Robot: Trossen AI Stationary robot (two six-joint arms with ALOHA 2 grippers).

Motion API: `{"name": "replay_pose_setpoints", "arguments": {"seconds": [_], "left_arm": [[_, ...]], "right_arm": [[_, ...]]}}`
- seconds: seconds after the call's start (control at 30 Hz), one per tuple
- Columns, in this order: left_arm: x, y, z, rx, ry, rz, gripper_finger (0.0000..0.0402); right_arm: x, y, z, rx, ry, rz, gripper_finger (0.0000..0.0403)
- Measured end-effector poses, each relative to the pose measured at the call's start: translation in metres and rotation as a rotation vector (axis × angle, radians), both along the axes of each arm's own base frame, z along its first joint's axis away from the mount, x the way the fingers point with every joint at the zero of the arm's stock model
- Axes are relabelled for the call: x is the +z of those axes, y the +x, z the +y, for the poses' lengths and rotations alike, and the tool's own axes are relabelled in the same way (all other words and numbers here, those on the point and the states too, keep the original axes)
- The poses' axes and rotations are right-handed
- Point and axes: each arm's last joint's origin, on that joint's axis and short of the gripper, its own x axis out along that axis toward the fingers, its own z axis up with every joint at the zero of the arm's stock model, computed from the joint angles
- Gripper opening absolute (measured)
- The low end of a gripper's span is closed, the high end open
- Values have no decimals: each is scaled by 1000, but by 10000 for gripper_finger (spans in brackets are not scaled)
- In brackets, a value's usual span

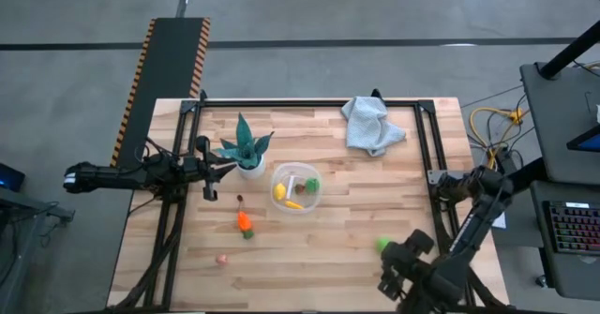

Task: Pick and placing Produce into tupperware
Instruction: Put the green cabbage into the container

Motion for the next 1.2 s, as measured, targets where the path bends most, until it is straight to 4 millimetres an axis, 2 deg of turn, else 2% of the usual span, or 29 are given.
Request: {"name": "replay_pose_setpoints", "arguments": {"seconds": [0.17,0.37,0.6,1.2], "left_arm": [[0,0,0,1,0,0,48],[0,0,0,0,0,-1,48],[0,0,0,0,0,-1,48],[0,0,0,0,0,-3,48]], "right_arm": [[-10,11,-9,34,-41,52,328],[-21,14,-19,29,-56,115,326],[-36,20,-26,31,3,194,326],[-52,43,-58,-17,118,349,326]]}}
